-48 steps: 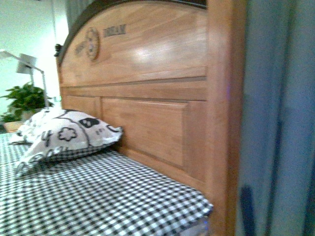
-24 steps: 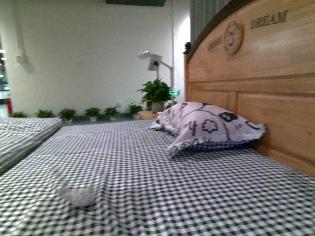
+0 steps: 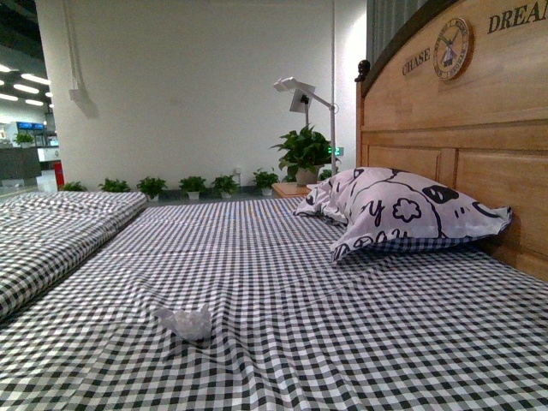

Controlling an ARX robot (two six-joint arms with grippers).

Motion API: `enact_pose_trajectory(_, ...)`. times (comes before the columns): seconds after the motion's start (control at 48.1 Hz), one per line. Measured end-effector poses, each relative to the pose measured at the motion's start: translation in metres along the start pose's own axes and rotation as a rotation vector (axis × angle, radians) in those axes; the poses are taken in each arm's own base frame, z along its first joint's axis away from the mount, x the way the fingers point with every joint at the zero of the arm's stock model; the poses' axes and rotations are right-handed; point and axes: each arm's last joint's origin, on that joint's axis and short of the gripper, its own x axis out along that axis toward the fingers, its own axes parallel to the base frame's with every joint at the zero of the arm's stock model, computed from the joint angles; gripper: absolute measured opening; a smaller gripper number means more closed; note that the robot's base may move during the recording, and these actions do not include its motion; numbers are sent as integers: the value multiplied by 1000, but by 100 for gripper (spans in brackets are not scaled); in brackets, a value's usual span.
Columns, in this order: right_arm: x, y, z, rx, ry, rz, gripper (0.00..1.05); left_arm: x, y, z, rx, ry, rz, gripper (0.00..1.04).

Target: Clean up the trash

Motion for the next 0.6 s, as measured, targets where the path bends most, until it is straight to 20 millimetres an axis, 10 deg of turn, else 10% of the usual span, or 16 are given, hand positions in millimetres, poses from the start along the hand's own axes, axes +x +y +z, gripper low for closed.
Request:
enact_pose_trajectory(0.208, 0, 0, 0, 0, -1, 7, 20, 59, 23, -35, 148, 421, -156, 26)
enact_pose_trajectory(0.603, 0, 0, 0, 0, -2, 6, 20, 134, 48, -79, 491, 614, -454, 26)
